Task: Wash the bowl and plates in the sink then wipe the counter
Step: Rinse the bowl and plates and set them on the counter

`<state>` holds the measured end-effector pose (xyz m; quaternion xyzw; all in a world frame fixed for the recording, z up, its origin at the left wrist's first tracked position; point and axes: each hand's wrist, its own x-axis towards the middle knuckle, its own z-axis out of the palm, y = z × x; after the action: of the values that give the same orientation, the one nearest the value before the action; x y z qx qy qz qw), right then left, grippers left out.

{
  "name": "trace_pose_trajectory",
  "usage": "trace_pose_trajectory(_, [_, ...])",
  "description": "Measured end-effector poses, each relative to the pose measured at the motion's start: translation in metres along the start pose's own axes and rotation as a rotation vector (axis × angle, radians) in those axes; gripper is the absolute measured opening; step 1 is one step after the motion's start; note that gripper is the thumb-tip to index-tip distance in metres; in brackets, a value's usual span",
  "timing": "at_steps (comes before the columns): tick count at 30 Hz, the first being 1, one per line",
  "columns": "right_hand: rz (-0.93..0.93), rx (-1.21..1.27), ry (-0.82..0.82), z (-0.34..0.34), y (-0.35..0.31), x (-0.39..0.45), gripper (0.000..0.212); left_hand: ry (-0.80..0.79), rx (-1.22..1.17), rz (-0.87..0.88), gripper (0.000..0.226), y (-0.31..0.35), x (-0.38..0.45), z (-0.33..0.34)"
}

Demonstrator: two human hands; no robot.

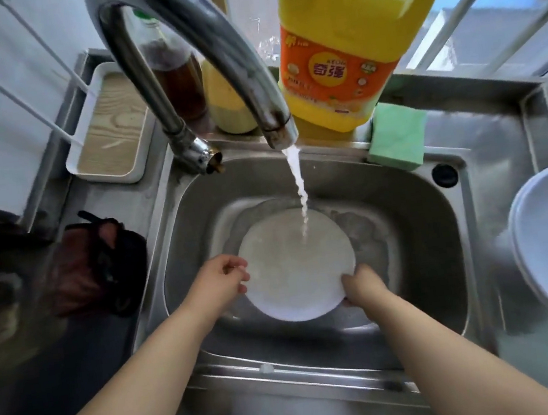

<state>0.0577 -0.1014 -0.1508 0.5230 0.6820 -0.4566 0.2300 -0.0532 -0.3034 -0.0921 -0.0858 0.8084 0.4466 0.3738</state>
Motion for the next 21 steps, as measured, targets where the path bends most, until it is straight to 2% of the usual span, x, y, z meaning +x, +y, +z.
trace_pose_trajectory(3, [-0.074,-0.018,-0.023,-0.02,-0.009,-0.023,0.011,0.016,0.022,0.02,0.014,0.004,-0.007,-0.005])
trace_pose_trajectory(7, [-0.099,0.123,-0.027,-0.041,-0.014,-0.049,0.019,0.1,0.082,0.025,0.011,0.003,-0.016,-0.012])
trace_pose_trajectory(10, [-0.129,0.189,0.004,-0.054,-0.018,-0.067,0.018,0.109,0.088,-0.034,0.014,0.002,-0.018,-0.014])
trace_pose_trajectory(12, [-0.143,0.263,0.026,-0.063,-0.021,-0.081,0.016,0.039,-0.013,-0.108,0.012,0.008,-0.025,-0.01])
trace_pose_trajectory(15, [-0.175,0.337,0.048,-0.074,-0.021,-0.099,0.013,-0.098,-0.186,-0.211,0.032,0.021,-0.036,-0.001])
trace_pose_trajectory(18, [-0.216,0.361,0.078,-0.084,-0.016,-0.113,0.013,-0.146,-0.321,-0.181,0.042,0.037,-0.046,0.005])
trace_pose_trajectory(21, [-0.29,0.378,0.104,-0.089,-0.01,-0.126,0.009,-0.159,-0.391,-0.1,0.031,0.049,-0.048,0.007])
